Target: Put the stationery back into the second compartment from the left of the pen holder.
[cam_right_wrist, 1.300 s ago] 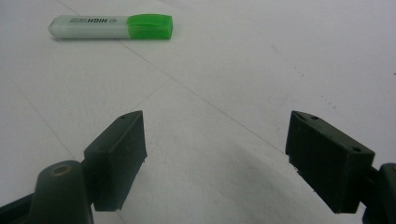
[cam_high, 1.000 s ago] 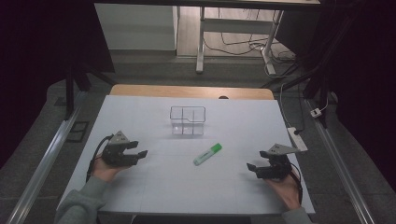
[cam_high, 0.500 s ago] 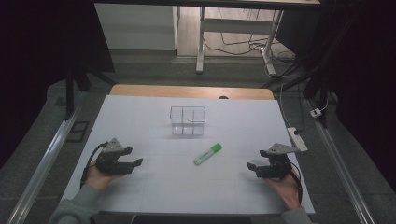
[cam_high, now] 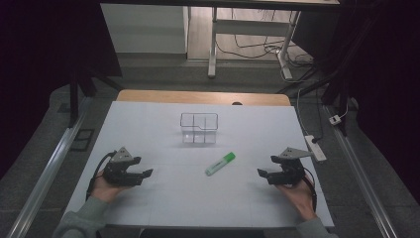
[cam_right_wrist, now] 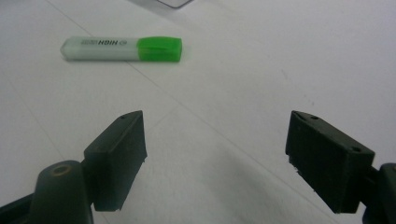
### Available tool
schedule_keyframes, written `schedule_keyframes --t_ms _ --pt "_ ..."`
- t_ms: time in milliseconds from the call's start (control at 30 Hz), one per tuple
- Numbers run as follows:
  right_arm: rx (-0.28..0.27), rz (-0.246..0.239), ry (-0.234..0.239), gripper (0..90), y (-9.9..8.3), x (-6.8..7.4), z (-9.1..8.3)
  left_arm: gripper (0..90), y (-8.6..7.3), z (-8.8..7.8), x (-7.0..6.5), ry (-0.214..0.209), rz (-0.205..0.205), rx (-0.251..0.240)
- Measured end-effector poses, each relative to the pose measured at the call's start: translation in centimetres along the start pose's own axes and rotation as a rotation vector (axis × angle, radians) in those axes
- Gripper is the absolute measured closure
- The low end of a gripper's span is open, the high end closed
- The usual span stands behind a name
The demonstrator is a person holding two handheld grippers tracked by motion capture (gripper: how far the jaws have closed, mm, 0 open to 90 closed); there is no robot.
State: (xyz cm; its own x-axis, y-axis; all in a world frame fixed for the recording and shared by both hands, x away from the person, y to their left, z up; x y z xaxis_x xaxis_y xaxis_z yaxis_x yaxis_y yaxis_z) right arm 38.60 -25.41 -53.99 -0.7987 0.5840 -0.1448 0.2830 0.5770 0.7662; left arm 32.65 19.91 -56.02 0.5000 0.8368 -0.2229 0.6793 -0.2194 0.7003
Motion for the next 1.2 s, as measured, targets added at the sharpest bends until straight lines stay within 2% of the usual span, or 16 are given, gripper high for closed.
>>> schedule_keyframes --t_ms 267,500,633,733,900,1067,1200 --pt "0.008 -0.011 0.038 20.2 1.9 -0.4 1.8 30.1 -0.4 0.2 -0.3 0.003 0.007 0.011" --pt "0.026 -0.009 0.072 21.1 3.0 0.0 2.7 29.6 -0.4 0.4 -0.6 0.006 0.017 0.021" --pt "0.051 -0.007 0.072 22.0 3.4 0.1 3.4 29.6 -0.4 0.5 -0.7 0.009 0.023 0.022" --pt "0.067 0.000 0.053 24.5 3.8 -0.2 3.9 29.6 -0.4 0.5 -0.6 0.008 0.022 0.022" --pt "0.081 -0.002 0.021 34.3 4.7 -0.7 4.6 29.6 -0.5 0.5 -0.5 0.008 0.019 0.026" --pt "0.111 0.001 -0.005 50.3 5.4 -1.0 5.7 29.3 -0.6 0.7 -0.4 0.005 0.022 0.035" --pt "0.131 -0.002 0.003 65.9 5.8 -1.0 6.7 29.2 -0.6 0.7 -0.3 0.003 0.023 0.035"
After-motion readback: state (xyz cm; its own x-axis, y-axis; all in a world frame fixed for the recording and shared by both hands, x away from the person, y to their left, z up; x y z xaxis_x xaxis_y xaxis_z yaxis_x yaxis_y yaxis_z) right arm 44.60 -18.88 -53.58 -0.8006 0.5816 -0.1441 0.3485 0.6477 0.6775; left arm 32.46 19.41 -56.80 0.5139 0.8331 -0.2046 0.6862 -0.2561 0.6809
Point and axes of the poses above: each handheld gripper's, and its own axes: z roughly forward along the jaws, y roughly out of its top, x roughly to its left, the point moved 7 cm from there along z, roughly forward along the jaws, and after that the axes turned 12 degrees about -z, right-handed, at the moved point
